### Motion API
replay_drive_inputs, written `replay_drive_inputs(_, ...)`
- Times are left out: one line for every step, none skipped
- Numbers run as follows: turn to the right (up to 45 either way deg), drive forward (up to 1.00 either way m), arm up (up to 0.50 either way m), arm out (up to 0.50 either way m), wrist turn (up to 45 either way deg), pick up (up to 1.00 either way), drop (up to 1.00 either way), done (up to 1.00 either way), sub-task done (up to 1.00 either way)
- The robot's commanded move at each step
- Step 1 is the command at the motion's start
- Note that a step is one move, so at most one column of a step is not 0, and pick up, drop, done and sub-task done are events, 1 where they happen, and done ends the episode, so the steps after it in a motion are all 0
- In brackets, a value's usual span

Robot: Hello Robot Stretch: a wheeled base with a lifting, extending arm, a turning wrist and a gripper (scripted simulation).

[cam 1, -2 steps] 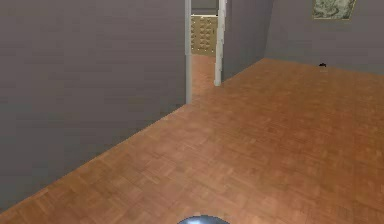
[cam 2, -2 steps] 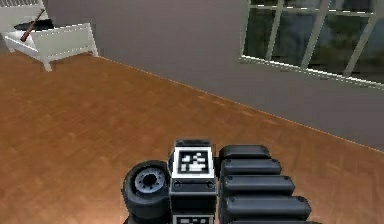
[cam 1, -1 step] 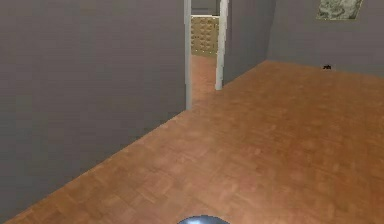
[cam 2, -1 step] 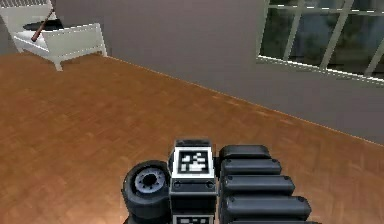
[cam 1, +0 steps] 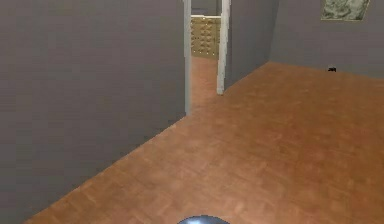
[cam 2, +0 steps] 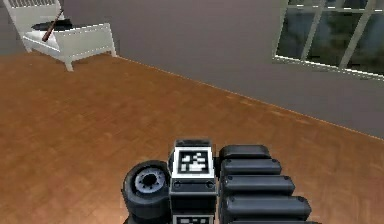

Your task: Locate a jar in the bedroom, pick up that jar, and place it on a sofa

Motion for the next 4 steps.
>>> replay_drive_inputs(6.0, 0.00, 0.00, 0.00, 0.0, 0.00, 0.00, 0.00, 0.00)
replay_drive_inputs(0.0, 1.00, 0.00, 0.00, 0.0, 0.00, 0.00, 0.00, 0.00)
replay_drive_inputs(3.0, 0.00, 0.00, 0.00, 0.0, 0.00, 0.00, 0.00, 0.00)
replay_drive_inputs(0.0, 1.00, 0.00, 0.00, 0.0, 0.00, 0.00, 0.00, 0.00)
